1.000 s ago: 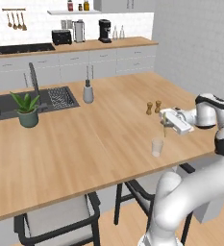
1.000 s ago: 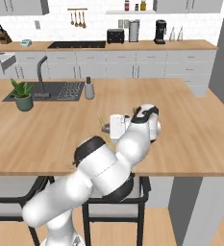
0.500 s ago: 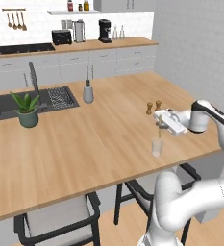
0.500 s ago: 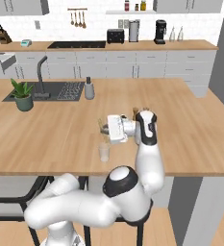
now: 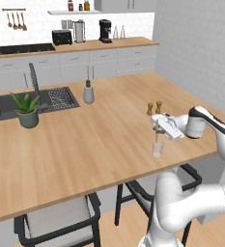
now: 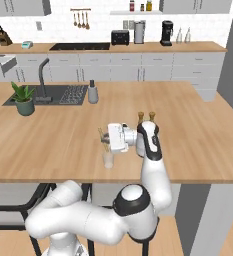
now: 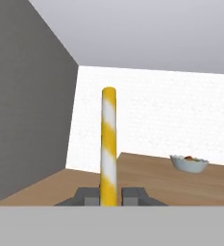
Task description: Take a straw from the drawer in front and place it inside the glass cup on the dining counter.
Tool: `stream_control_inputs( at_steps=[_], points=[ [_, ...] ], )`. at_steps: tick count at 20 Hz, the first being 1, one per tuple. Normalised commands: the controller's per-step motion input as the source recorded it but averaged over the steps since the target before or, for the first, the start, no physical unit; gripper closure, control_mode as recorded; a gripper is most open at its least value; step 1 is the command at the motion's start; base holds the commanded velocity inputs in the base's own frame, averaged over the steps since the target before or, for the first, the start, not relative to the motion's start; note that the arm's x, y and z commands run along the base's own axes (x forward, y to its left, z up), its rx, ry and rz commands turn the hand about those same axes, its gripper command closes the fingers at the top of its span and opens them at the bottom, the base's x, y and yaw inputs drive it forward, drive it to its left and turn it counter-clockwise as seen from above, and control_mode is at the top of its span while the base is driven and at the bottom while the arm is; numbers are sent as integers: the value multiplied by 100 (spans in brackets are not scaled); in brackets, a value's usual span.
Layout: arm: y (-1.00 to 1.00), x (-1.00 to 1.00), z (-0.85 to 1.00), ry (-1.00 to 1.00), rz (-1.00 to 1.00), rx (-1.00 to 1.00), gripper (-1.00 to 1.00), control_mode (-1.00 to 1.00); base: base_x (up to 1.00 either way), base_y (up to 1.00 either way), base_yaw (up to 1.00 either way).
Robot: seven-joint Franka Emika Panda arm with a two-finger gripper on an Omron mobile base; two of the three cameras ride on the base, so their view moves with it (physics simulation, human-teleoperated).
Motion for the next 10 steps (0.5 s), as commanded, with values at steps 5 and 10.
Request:
stream_control_inputs(
  at_steps=[5,10],
  points=[
    [-5,1,-9,0,0,4,100,-100,0,0,0],
    [-15,15,0,0,0,4,100,-100,0,0,0]
  ],
)
